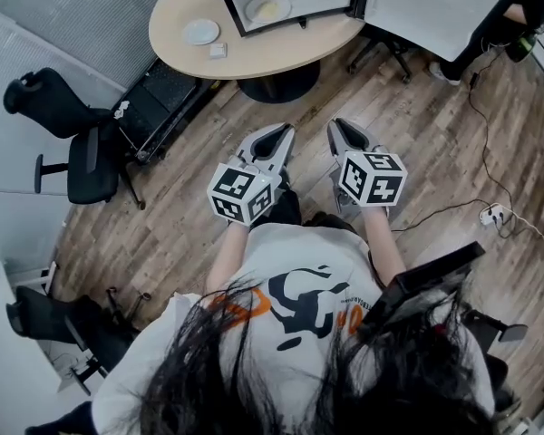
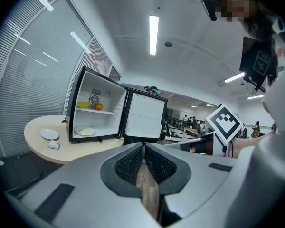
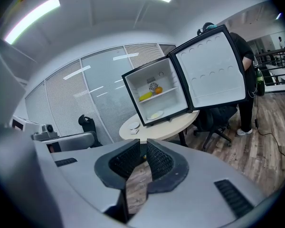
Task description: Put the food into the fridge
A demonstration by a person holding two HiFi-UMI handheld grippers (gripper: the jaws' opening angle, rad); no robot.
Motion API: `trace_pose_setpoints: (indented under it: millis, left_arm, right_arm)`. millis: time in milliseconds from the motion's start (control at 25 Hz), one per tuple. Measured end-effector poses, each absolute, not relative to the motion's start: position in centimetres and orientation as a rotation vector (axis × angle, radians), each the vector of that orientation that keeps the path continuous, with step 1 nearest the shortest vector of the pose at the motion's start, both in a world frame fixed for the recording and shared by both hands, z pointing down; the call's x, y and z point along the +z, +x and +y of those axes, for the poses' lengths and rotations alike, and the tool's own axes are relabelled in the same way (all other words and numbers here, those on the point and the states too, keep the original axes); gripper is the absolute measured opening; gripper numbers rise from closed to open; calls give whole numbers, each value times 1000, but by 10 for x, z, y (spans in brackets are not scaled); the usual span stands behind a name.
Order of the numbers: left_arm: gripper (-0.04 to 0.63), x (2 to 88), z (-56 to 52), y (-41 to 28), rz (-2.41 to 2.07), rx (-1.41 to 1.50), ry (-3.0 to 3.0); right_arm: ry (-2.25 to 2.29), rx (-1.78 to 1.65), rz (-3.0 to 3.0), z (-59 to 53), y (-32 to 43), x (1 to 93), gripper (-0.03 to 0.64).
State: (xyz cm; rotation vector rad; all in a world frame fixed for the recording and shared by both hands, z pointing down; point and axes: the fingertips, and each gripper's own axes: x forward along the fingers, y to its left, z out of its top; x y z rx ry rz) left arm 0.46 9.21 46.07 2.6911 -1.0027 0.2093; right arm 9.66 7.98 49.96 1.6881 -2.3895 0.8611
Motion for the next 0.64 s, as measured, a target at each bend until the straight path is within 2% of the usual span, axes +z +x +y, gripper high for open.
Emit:
trace_pose_setpoints:
  millis: [640]
  left_arm:
    - [15, 468, 90, 29, -972, 217, 2702]
  right_arm:
    - [1717, 889, -2362, 80, 123, 510, 54]
